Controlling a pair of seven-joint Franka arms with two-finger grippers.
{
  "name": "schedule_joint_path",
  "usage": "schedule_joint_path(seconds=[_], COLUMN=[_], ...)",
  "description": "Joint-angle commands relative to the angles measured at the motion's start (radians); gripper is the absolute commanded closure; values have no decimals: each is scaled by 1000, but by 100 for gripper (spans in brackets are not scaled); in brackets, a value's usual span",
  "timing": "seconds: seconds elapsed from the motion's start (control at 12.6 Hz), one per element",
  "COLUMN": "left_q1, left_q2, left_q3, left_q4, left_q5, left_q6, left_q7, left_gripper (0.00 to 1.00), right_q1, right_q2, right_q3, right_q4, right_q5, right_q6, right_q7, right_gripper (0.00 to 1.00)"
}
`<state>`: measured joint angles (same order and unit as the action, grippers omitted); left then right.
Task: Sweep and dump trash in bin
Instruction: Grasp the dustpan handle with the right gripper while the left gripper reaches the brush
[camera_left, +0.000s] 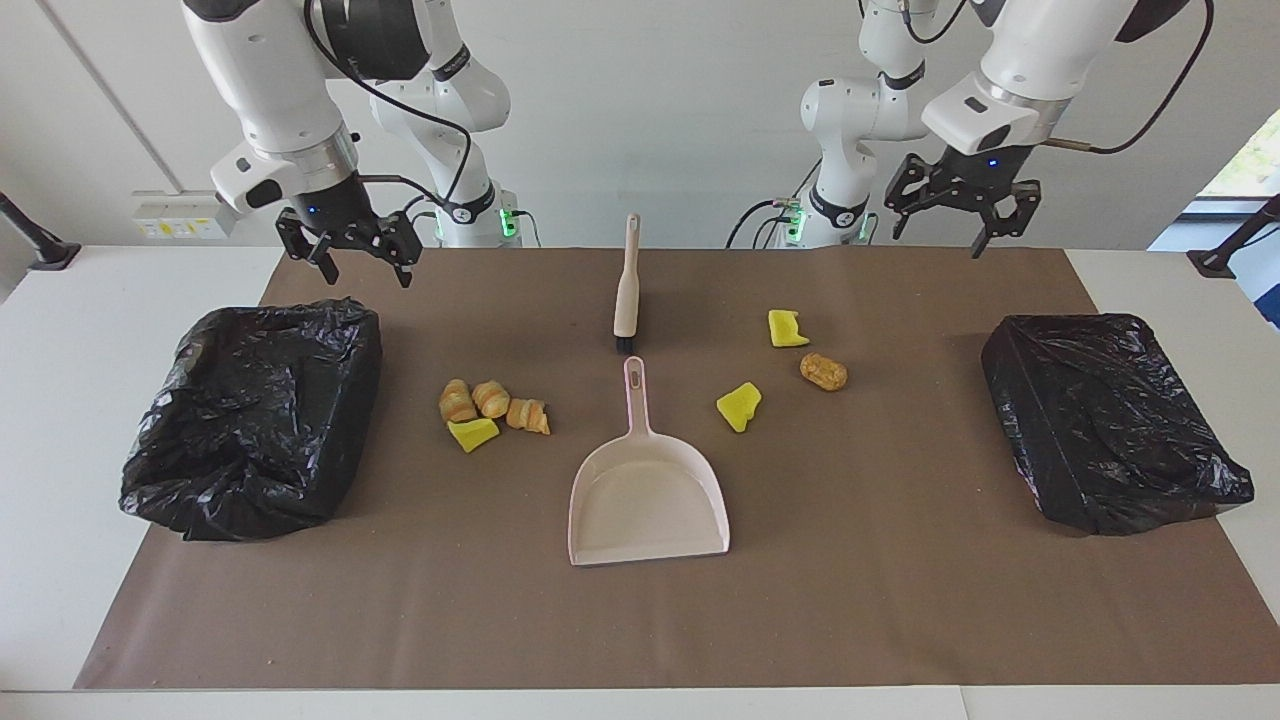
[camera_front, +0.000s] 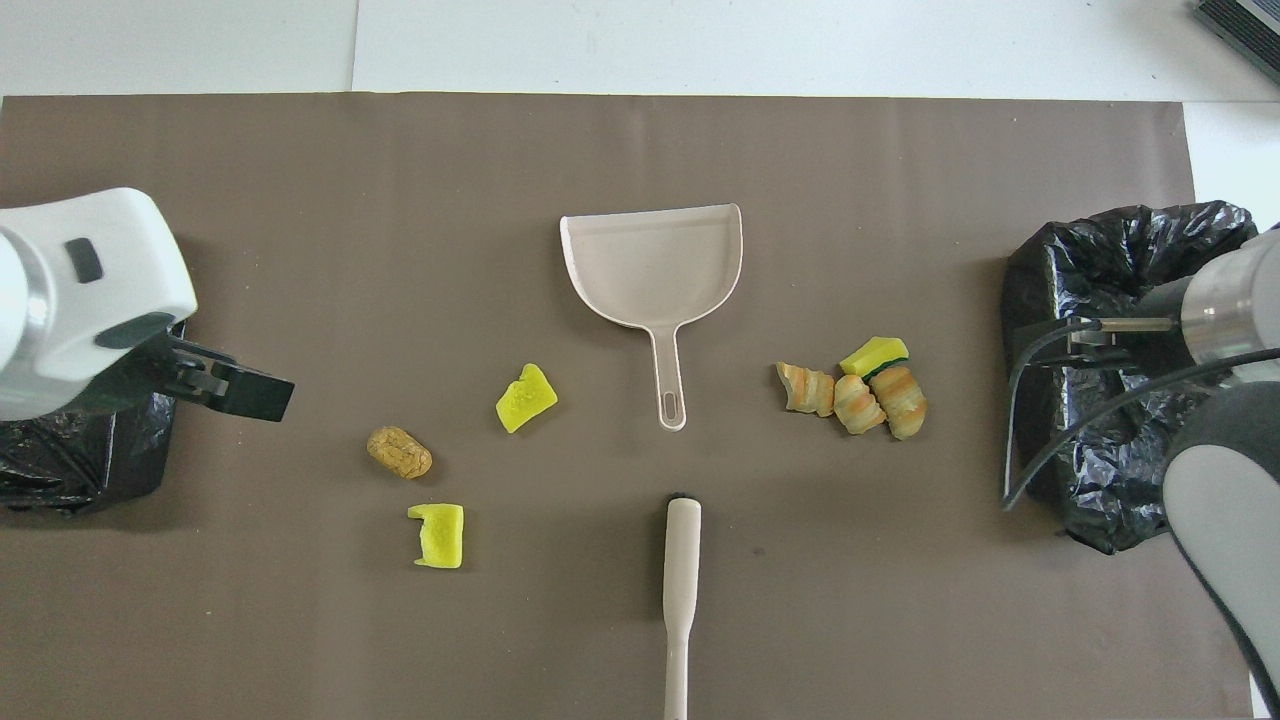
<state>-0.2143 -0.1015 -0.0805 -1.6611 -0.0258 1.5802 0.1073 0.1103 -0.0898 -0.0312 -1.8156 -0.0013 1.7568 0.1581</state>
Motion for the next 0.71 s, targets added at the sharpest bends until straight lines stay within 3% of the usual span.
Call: schedule_joint_path(seconds=[0.0, 0.32, 0.64], left_q1=[-143, -342, -520], left_q2=[-69, -118, -161], left_q3=[15, 15, 15], left_q4=[-191, -441, -632], left_q5=[-8, -34, -46], left_q6=[127, 361, 467], left_q7=[-142, -325, -461], left_gripper=[0, 0, 0], right_q1=[78, 199, 239], right_q2=[19, 132, 232], right_q3=[5, 7, 7], right_q4=[-62, -59, -21], right_q5=[9, 9, 20], right_q6=[110, 234, 312], right_q7=[111, 138, 195], right_gripper=[0, 0, 0])
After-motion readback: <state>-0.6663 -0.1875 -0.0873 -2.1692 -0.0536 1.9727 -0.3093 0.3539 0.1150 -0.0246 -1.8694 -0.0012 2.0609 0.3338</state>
